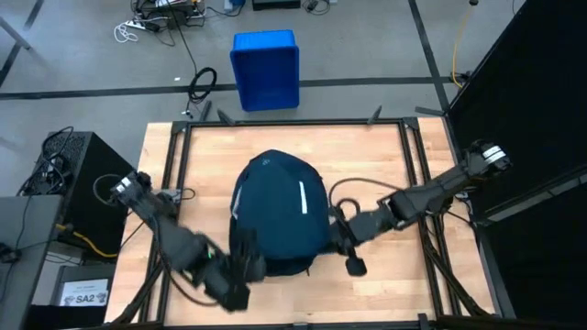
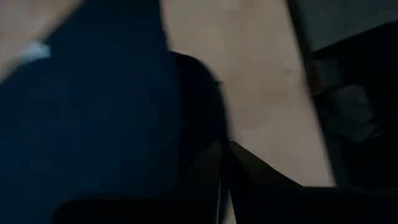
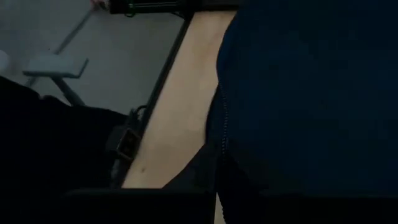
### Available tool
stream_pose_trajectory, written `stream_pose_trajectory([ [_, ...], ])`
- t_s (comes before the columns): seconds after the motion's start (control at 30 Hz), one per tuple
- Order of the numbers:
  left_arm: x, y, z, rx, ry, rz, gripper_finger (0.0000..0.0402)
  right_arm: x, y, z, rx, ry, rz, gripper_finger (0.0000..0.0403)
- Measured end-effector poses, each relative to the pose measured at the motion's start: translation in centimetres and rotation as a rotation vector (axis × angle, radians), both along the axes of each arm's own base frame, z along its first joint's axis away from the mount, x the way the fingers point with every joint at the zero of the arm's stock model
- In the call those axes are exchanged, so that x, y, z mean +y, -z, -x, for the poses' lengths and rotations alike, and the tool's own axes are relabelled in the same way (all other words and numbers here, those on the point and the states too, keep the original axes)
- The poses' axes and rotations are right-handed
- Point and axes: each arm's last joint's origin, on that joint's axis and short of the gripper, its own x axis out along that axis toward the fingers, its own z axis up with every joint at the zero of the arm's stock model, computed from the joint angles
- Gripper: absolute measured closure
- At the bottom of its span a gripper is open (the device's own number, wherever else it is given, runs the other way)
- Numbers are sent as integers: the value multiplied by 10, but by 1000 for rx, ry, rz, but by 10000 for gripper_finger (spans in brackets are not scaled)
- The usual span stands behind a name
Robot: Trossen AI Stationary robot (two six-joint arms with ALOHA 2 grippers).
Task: Unpack backpack
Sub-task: Close the dark blue backpack
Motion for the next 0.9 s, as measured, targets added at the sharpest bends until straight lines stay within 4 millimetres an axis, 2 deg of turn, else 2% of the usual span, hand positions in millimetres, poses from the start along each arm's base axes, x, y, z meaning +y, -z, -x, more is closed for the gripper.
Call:
stream_pose_trajectory([
  [0.2,-36,73,0,-94,28,196,402,14,58,15,-7,55,-144,403],
  [0.3,-43,96,3,-149,19,268,402,19,90,19,20,76,-176,403],
  [0.4,-45,109,9,-201,-28,272,402,22,120,16,54,103,-205,403],
  [0.5,-47,113,15,-229,-73,238,402,26,145,9,81,131,-223,403],
  [0.6,-51,111,21,-251,-88,203,401,32,158,0,43,104,-262,399],
  [0.73,-52,97,25,-277,-115,128,402,36,156,-9,-11,26,-306,389],
  [0.9,-43,82,31,-266,-180,-13,402,40,134,-12,-102,-47,-302,372],
])
